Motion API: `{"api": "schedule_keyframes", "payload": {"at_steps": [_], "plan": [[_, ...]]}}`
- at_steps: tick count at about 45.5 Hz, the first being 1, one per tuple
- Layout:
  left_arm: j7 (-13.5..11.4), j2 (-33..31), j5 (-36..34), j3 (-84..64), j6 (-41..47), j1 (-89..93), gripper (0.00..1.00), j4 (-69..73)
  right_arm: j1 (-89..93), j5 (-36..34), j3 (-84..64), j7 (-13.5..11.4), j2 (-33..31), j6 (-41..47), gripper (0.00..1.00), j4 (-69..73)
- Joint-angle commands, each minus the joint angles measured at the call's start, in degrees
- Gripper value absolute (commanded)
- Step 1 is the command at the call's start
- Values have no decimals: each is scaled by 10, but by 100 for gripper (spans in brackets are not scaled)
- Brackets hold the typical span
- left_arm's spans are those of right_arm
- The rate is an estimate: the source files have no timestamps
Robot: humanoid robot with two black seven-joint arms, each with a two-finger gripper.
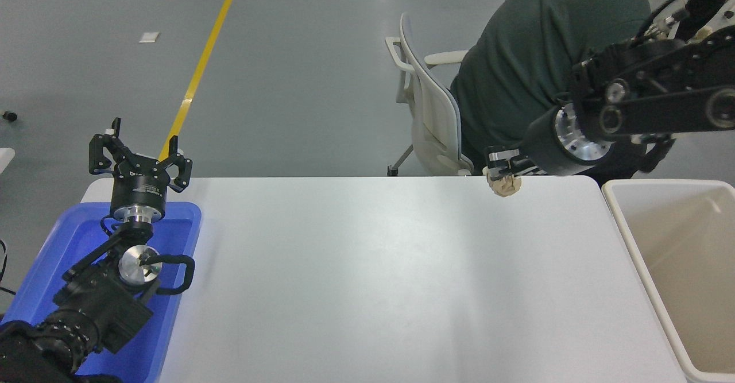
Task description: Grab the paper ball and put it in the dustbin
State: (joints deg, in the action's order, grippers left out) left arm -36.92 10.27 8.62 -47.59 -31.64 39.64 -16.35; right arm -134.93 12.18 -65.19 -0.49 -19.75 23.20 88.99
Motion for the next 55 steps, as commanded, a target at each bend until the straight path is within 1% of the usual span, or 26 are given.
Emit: {"api": "schedule_keyframes", "payload": {"at_steps": [1, 7, 14, 22, 26, 28, 31, 38, 42, 47, 51, 55], "plan": [[0, 0, 0, 0, 0, 0, 99, 0, -103, 4, -36, -2, -40, 72, 7, 7], [0, 0, 0, 0, 0, 0, 99, 0, -109, 35, -46, -3, -82, 73, 7, 1], [0, 0, 0, 0, 0, 0, 99, 0, -91, 50, -47, -4, -171, 68, 7, -36], [0, 0, 0, 0, 1, 0, 99, 0, -11, 63, -28, -2, -310, 68, 10, -154], [0, 0, 0, 0, 1, 0, 99, 0, 54, 70, 19, -1, -386, 62, 10, -236], [0, 0, 0, 0, 1, 0, 99, 0, 99, 70, 51, -2, -411, 53, 10, -274], [0, 0, 0, 0, 0, 0, 99, 0, 180, 67, 114, -1, -432, 33, 10, -331], [0, -1, 0, 0, 1, 0, 99, 0, 397, 52, 283, 1, -432, -30, 9, -454], [0, 0, 0, 0, 0, 0, 99, 0, 526, 38, 398, 0, -411, -81, 9, -507], [0, 0, 0, 0, 1, 0, 99, 0, 665, 36, 524, -2, -349, -168, 9, -594], [0, 0, 1, 0, 0, 0, 99, 0, 747, 34, 609, -3, -285, -196, 9, -686], [0, 0, 1, 0, 1, 0, 99, 0, 808, 22, 677, -4, -207, -208, 9, -794]]}}
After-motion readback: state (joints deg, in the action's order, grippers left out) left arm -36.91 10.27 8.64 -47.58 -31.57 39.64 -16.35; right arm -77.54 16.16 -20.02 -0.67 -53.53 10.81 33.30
